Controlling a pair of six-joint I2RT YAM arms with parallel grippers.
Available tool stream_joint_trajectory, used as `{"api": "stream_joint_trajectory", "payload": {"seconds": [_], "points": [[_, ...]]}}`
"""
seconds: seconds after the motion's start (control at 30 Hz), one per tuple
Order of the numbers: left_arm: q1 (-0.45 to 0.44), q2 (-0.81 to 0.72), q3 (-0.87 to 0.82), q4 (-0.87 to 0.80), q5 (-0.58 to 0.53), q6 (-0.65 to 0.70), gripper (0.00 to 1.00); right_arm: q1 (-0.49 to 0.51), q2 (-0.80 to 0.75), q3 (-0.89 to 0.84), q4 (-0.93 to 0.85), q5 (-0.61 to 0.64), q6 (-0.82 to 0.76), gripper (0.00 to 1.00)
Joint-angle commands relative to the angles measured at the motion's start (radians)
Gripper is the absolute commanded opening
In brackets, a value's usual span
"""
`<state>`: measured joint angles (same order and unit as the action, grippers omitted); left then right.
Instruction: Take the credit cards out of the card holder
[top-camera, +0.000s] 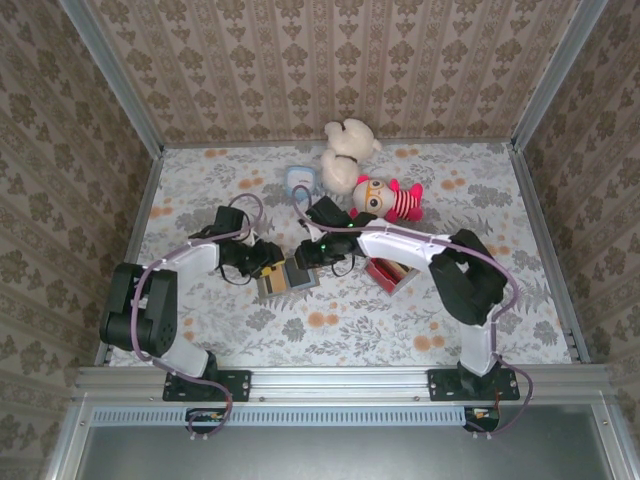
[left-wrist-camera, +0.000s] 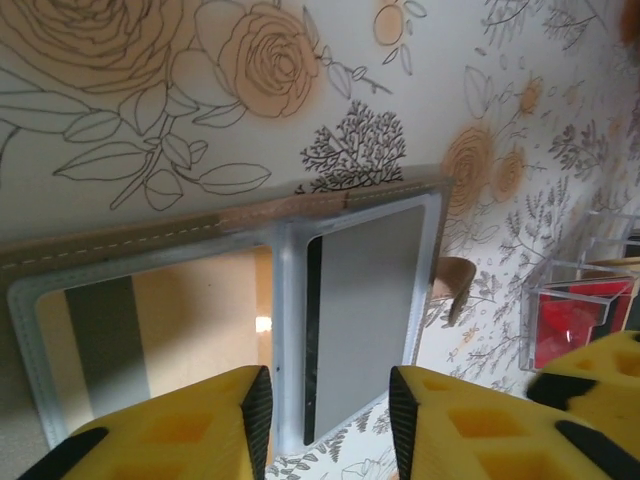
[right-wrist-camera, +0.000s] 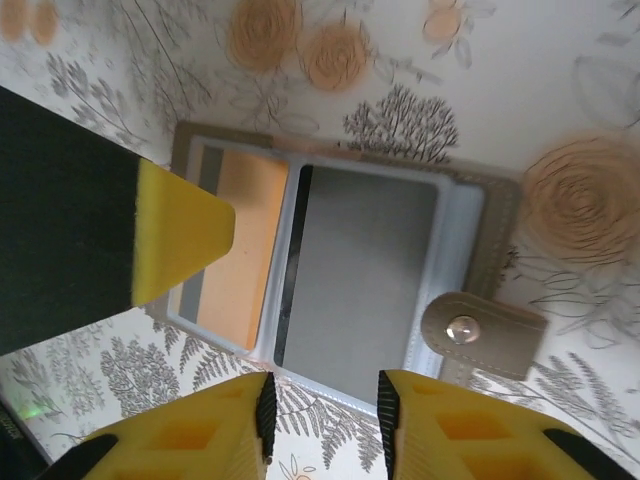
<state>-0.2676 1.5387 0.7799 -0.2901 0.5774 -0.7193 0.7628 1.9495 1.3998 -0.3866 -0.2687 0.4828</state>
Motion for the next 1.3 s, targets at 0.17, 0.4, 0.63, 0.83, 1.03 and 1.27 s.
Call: {"api": "stream_joint_trajectory", "payload": {"seconds": [0.17, 0.4, 0.63, 0.83, 1.03, 1.27], "points": [[0.002, 0.052, -0.024, 0.076, 0.025, -0.023, 0.29, 0.007, 0.104, 0.074, -0.087, 0.012, 0.024, 0.32], [0.002, 0.082, -0.031, 0.117, 0.057, -0.024, 0.27, 0.006, 0.149, 0.093, -0.109, 0.023, 0.026, 0.31], [0.002, 0.109, -0.033, 0.134, 0.059, -0.022, 0.26, 0.006, 0.179, 0.102, -0.118, 0.010, 0.027, 0.31], [-0.010, 0.141, -0.029, 0.144, 0.098, -0.019, 0.21, 0.006, 0.185, 0.104, -0.109, -0.026, 0.027, 0.30], [-0.009, 0.137, -0.034, 0.172, 0.117, -0.025, 0.18, 0.003, 0.186, 0.103, -0.110, -0.033, 0.025, 0.30], [0.002, 0.127, -0.040, 0.199, 0.150, -0.027, 0.11, 0.001, 0.188, 0.106, -0.116, -0.036, 0.023, 0.29]]}}
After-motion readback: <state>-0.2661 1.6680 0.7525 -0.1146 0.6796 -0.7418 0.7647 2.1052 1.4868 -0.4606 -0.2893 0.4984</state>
